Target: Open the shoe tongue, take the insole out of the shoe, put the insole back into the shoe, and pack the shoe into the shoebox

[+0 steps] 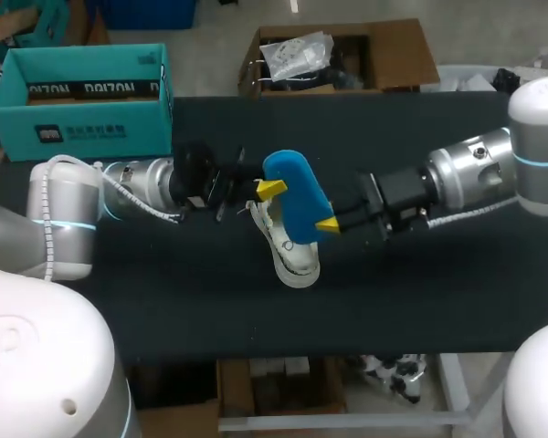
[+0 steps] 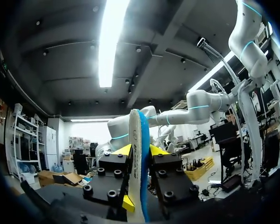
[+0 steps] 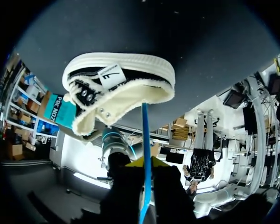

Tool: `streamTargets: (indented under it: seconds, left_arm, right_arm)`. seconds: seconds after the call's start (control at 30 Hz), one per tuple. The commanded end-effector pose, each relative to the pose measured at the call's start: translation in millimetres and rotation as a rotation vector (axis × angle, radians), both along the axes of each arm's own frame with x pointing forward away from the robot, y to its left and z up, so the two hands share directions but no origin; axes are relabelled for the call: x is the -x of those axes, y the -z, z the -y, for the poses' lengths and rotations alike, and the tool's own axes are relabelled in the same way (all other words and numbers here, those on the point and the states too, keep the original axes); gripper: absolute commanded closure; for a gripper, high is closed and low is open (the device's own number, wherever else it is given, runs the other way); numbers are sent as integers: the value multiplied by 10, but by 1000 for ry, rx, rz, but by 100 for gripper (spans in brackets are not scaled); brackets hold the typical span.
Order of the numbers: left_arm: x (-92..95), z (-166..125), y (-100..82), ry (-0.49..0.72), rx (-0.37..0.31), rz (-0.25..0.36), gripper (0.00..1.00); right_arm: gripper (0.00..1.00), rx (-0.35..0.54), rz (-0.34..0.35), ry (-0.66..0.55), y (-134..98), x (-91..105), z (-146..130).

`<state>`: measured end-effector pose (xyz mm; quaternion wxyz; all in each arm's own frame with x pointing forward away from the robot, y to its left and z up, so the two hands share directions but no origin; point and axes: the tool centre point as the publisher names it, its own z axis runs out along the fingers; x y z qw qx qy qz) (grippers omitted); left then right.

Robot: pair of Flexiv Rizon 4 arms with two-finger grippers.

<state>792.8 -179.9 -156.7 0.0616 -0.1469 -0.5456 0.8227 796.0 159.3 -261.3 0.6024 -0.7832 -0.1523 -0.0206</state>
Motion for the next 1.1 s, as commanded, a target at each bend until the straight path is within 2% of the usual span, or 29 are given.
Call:
streamTargets:
  seconds: [0.03,0.2,0.27,0.33,0.4,0.87,0.9,0.93,1.0,1.03,1.07,1.1]
  left_arm:
    - [-20,-85,-74,31,-40,9,0]
    - [-51,-264,-116,122,-139,56,0]
    - [-94,-369,-142,150,-195,81,0]
    - [-157,-498,-190,182,-280,86,0]
    - [-157,-498,-190,182,-280,86,0]
    - [-157,-498,-190,182,-280,86,0]
    - [-171,-471,-205,292,-281,131,0]
    - [-218,-456,-209,276,-327,197,0]
    - [-260,-489,-229,441,-306,276,0]
    - [-332,-505,-227,422,-349,292,0]
    - [-343,-531,-230,485,-368,353,0]
    - [-360,-569,-235,519,-371,371,0]
  right_arm:
    - [100,-15,11,-17,-17,7,54]
    - [100,-36,33,-47,-50,88,77]
    - [100,-55,36,-69,-54,140,77]
    - [100,-84,36,-104,-56,193,67]
    - [100,-70,17,-107,-63,274,70]
    - [100,-70,17,-107,-63,274,70]
    - [100,-70,17,-107,-63,274,70]
    - [100,-76,29,-130,-86,257,76]
    - [100,-87,33,-149,-90,251,82]
    - [100,-99,40,-169,-81,266,85]
    - [100,-103,39,-173,-70,289,91]
    - [100,-98,33,-186,-63,316,95]
